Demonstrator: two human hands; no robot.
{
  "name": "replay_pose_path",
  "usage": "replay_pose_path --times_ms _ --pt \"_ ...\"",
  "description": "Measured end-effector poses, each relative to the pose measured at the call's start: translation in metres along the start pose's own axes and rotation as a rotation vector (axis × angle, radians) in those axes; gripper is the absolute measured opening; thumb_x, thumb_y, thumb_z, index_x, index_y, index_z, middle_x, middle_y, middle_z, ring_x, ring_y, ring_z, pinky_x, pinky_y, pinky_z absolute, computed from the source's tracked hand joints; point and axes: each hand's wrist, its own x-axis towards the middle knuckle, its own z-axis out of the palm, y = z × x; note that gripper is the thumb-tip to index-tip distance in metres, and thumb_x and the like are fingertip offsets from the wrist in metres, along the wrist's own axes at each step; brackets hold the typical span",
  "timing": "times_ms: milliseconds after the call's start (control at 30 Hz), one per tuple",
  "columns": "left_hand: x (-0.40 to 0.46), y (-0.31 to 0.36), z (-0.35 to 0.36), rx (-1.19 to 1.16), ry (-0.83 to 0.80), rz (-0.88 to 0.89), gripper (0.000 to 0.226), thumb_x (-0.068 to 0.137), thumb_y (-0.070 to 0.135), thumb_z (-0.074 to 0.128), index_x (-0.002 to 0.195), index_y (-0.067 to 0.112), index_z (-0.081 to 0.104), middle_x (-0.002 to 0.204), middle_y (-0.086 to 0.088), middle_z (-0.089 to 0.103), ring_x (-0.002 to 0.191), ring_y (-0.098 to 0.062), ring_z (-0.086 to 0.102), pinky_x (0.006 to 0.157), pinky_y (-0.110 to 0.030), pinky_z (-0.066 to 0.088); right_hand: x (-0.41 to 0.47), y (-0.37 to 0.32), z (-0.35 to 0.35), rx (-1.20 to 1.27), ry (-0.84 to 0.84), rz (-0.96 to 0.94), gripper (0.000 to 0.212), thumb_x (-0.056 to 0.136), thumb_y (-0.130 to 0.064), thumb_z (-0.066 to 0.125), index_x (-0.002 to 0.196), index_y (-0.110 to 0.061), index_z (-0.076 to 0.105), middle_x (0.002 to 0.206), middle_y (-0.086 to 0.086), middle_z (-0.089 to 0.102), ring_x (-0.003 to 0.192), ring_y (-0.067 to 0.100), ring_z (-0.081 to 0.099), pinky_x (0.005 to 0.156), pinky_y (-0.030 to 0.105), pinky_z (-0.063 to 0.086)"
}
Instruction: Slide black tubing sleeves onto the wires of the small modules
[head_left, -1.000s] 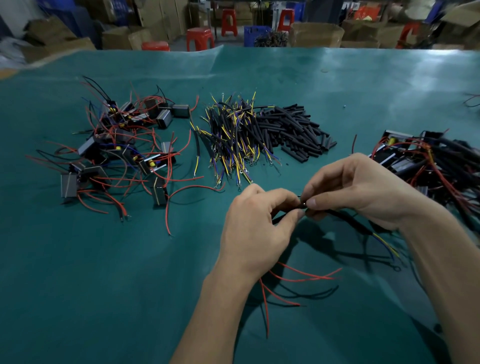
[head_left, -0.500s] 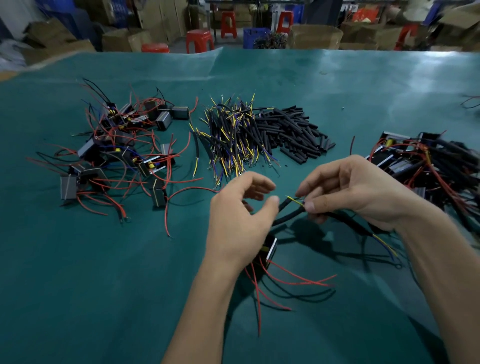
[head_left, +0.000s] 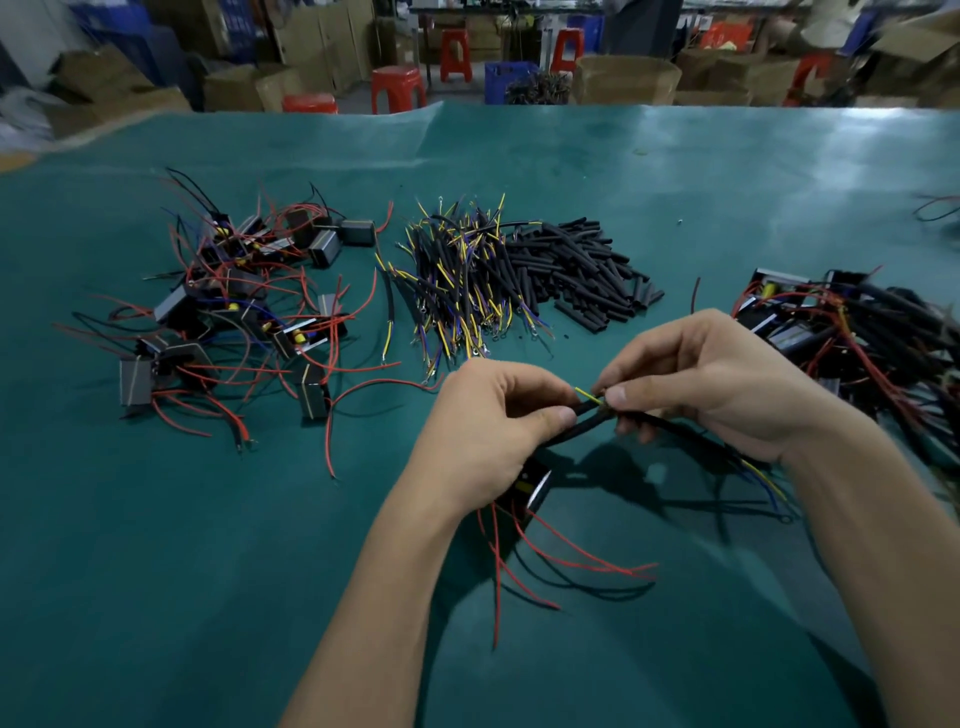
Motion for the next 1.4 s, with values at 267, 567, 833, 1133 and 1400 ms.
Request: replay_pose_path --times_ms 267,567,833,1133,1400 --pt "0.01 0.001 -0.009 -0.062 -0.122 -0.027 0.015 0.083 -0.006 0.075 0.086 0.008 0.078 0.076 -0.002 0.075 0.068 -0.007 0.065 0.067 -0.018 0.052 0.006 0.009 0.006 0.043 0.048 0.053 0.008 0.074 0.007 0.077 0.08 0.004 0.073 0.065 0.025 0.067 0.047 0.019 0.063 0.045 0.023 0.051" --pt "0.013 -0.011 -0.009 -0.272 -0.065 -0.025 0.032 0.069 0.006 0.087 0.088 0.025 0.069 0.081 -0.012 0.077 0.068 -0.015 0.067 0.064 -0.022 0.055 0.007 0.007 0.018 0.021 0.104 -0.018 0.011 0.082 0.016 0.068 0.082 0.006 0.07 0.065 0.021 0.067 0.052 0.018 0.064 0.046 0.025 0.051" --pt "0.016 -0.022 -0.015 -0.422 0.059 0.018 0.037 0.066 0.031 0.088 0.094 0.016 0.07 0.095 -0.015 0.077 0.087 -0.018 0.072 0.076 -0.023 0.057 -0.011 -0.033 0.009 -0.249 0.206 -0.062 0.011 0.078 0.011 0.079 0.084 0.004 0.074 0.074 0.024 0.073 0.063 0.029 0.067 0.06 0.039 0.06" --pt "0.019 -0.028 -0.015 -0.549 0.183 -0.068 0.011 0.092 0.0 0.058 0.093 0.006 0.067 0.081 -0.007 0.075 0.077 -0.013 0.07 0.07 -0.018 0.057 -0.089 -0.152 -0.118 -0.955 0.871 -0.465 0.018 0.082 -0.031 0.076 0.1 -0.027 0.077 0.085 0.002 0.077 0.07 0.017 0.076 0.07 0.036 0.064" --pt "0.019 -0.027 -0.017 -0.586 0.174 -0.064 0.014 0.093 -0.006 0.055 0.095 0.003 0.066 0.081 -0.007 0.074 0.078 -0.014 0.068 0.071 -0.019 0.056 -0.073 -0.007 -0.096 -1.42 0.821 -0.39 0.011 0.081 0.006 0.075 0.088 -0.003 0.073 0.084 0.014 0.072 0.07 0.036 0.069 0.061 0.044 0.056"
